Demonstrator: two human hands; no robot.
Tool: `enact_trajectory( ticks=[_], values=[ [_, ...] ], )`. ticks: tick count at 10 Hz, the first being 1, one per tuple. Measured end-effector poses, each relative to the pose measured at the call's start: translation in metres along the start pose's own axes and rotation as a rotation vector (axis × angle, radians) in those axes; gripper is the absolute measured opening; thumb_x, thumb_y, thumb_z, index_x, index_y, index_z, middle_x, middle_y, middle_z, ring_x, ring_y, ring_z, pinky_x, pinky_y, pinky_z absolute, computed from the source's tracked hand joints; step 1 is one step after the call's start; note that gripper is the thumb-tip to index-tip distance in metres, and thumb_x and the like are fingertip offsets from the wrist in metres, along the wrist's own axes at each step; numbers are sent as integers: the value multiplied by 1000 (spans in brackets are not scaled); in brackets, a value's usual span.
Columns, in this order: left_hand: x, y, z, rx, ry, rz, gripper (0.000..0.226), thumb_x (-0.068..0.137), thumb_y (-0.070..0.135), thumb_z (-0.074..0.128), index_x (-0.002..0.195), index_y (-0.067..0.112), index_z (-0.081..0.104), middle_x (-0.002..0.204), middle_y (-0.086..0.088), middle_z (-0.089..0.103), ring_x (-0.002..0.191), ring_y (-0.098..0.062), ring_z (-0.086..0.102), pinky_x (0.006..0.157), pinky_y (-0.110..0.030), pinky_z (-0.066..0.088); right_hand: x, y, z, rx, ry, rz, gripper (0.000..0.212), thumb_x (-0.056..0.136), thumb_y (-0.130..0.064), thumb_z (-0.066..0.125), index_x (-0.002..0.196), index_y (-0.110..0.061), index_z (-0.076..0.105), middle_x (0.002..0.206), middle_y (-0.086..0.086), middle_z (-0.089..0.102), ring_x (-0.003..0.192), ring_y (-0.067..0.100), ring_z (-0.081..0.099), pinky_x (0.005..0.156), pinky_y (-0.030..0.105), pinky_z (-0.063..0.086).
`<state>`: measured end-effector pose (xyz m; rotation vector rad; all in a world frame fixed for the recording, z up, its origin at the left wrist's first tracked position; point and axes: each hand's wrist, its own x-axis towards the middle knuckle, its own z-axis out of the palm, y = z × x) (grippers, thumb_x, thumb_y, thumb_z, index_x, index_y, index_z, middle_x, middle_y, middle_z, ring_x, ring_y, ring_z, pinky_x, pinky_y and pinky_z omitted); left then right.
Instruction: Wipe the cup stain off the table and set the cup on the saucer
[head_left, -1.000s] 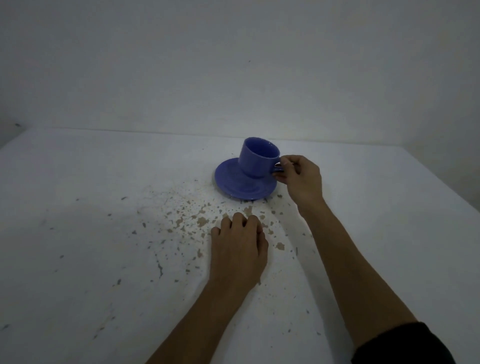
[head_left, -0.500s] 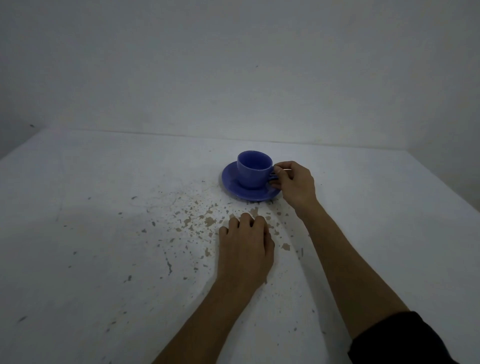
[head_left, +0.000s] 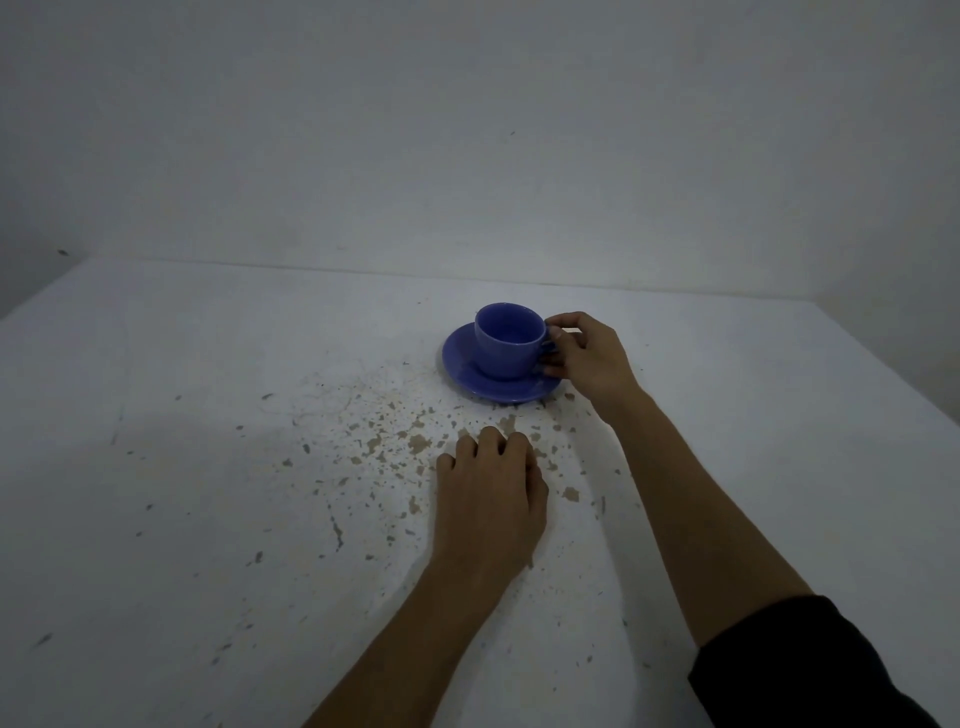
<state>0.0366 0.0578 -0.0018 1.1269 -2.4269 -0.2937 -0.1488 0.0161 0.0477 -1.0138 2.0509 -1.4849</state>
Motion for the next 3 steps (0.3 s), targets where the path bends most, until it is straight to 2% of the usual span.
enact_trajectory(
  ticks=[2, 3],
  values=[
    [-1, -1, -1, -3, 17, 8, 25, 93, 39, 36, 101, 24, 53, 100, 2, 56, 88, -18, 48, 81, -35, 42, -3, 1, 1, 28, 12, 15, 23, 98, -16, 48, 119, -16, 57, 103, 7, 71, 86, 17, 70, 73, 27, 61],
    [-1, -1, 1, 3, 8, -9, 23, 93, 39, 37, 100, 24, 54, 98, 2, 57, 87, -17, 49, 80, -35, 42, -5, 4, 2, 22, 197, 48, 31, 97, -16, 48, 128, -17, 50, 112, 4, 66, 95, 19, 68, 79, 31, 59]
  ],
)
